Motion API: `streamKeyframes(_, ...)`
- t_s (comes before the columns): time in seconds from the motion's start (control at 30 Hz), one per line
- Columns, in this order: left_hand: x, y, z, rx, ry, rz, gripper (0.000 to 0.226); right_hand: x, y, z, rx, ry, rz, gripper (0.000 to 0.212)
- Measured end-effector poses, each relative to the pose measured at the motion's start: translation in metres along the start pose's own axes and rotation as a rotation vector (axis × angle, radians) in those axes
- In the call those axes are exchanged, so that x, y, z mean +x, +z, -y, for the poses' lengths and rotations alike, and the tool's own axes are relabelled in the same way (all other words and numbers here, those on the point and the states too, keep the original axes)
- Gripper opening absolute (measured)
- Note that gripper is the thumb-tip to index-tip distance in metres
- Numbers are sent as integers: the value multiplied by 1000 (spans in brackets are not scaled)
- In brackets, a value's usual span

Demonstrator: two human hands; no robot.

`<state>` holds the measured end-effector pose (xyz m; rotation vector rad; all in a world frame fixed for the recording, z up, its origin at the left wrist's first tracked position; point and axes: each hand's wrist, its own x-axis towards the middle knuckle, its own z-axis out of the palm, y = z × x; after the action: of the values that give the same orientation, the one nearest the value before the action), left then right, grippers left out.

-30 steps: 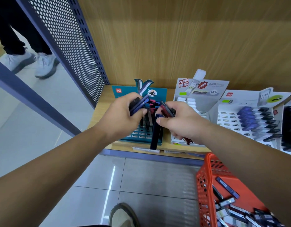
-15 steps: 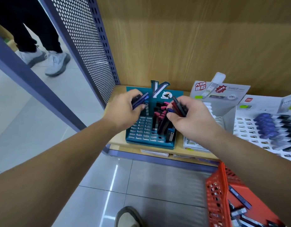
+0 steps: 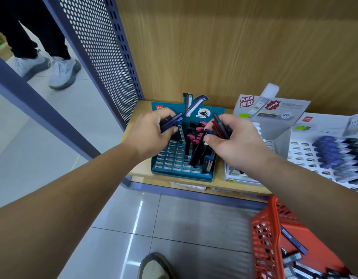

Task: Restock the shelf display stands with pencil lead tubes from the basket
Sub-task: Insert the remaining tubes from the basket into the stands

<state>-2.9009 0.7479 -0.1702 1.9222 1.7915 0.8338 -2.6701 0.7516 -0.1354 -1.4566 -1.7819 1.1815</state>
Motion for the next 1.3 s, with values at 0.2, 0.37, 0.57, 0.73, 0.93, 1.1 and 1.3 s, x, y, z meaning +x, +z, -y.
streamKeyframes(0.2, -1, -3, 0, 138, 74, -11, 14, -2, 2, 1, -31, -40, 19, 12)
streamKeyframes(0.37, -2, -1, -5, 237, 131, 10, 18, -1, 1, 0, -56, -53, 29, 11)
streamKeyframes(0.57, -1, 5, -6, 243, 91, 12, 20, -5, 3, 1, -95, -92, 68, 19)
streamKeyframes(0.73, -9, 3, -12, 75, 5, -84, 8, -5, 9, 4, -139, -96, 44, 15)
streamKeyframes(0.93, -44, 6, -34, -303, -225, -107, 19, -11, 16, 7, -122, -56, 56, 20)
streamKeyframes(1.1, -69, 27, -50, -614, -242, -29, 8, -15, 17, 11, -15, -13, 87, 17)
streamKeyframes(1.3, -69, 30, -42, -569, -265, -25, 8, -16, 6, 9, 45, 44, 82, 8)
